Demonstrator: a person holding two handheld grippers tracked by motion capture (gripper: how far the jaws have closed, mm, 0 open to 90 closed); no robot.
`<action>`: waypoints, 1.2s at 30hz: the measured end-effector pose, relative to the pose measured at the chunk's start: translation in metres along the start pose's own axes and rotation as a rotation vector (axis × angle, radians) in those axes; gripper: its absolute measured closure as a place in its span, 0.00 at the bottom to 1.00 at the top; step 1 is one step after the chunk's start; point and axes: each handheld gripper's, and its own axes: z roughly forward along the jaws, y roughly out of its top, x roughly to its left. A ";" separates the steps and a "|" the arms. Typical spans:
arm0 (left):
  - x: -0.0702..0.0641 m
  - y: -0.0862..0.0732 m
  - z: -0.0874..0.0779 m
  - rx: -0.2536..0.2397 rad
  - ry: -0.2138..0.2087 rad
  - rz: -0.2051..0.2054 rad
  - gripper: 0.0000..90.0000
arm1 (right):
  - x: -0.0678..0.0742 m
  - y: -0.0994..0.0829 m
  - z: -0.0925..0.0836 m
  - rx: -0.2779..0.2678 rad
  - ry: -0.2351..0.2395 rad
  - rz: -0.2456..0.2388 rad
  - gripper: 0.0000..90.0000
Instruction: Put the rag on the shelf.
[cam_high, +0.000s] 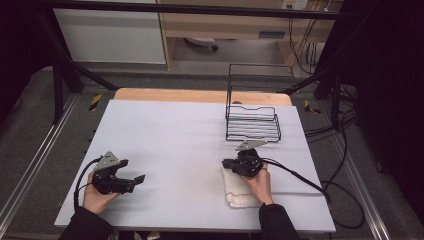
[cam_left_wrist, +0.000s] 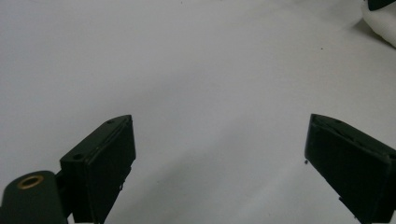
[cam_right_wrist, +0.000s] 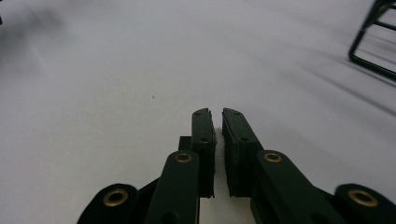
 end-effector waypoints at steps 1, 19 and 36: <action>0.000 0.000 0.000 0.000 0.000 0.000 0.10 | 0.004 0.002 0.005 0.009 0.009 -0.012 0.93; -0.001 0.000 0.000 -0.002 0.003 -0.012 0.10 | 0.004 0.011 -0.005 -0.059 -0.063 -0.040 0.57; -0.018 0.006 0.008 0.014 -0.018 -0.006 0.09 | -0.022 -0.065 -0.077 -0.003 -0.198 0.110 0.51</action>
